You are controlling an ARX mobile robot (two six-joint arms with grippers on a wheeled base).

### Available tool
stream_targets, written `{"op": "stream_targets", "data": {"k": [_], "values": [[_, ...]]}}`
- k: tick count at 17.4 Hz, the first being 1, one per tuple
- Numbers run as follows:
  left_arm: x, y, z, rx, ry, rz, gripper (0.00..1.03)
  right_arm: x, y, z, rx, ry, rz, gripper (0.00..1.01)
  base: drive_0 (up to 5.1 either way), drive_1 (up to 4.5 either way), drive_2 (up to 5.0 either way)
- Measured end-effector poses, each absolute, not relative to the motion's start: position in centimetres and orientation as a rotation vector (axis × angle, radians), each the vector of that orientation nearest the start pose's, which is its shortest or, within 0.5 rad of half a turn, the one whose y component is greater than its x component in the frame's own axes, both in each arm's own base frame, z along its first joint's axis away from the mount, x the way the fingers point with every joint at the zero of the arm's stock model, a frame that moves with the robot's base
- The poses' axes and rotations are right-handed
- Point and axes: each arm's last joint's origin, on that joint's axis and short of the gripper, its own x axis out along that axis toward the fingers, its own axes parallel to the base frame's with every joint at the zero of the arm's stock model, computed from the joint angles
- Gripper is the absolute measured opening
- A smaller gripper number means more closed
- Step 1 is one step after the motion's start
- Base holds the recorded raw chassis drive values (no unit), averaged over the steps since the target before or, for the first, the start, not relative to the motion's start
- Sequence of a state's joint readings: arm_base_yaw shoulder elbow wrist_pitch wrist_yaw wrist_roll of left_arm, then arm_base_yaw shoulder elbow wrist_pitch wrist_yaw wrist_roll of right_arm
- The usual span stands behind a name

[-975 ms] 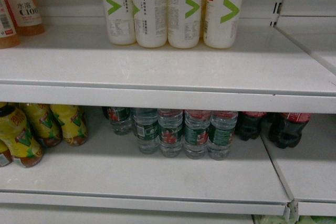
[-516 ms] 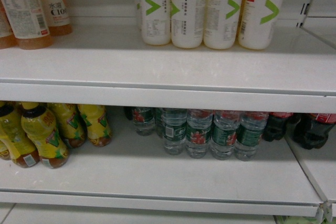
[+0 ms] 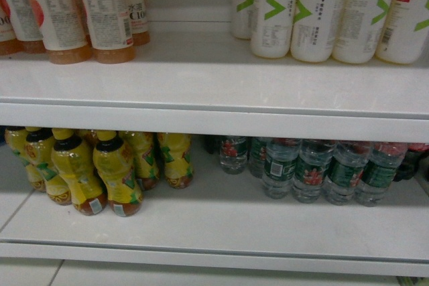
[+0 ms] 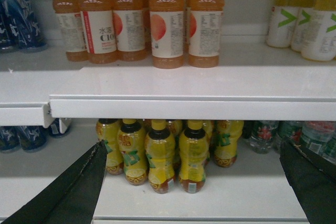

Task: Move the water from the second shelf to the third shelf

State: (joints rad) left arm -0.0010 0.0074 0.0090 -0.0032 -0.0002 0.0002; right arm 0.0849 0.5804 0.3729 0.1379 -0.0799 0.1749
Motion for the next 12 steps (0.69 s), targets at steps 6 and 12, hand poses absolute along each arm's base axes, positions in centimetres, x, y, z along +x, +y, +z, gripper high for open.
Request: {"op": "stream_targets", "data": {"k": [6, 12], "values": [[9.76, -0.01, 16.56, 0.000, 0.002, 0.000, 0.98, 14.70, 1.47, 24.97, 0.174, 0.085, 0.157, 0.42, -4.4, 2.12, 2.1], [9.76, -0.01, 16.57, 0.000, 0.001, -0.001, 0.98, 14.70, 1.47, 24.98, 0.174, 0.083, 0.157, 0.42, -4.4, 2.08, 2.1]]}}
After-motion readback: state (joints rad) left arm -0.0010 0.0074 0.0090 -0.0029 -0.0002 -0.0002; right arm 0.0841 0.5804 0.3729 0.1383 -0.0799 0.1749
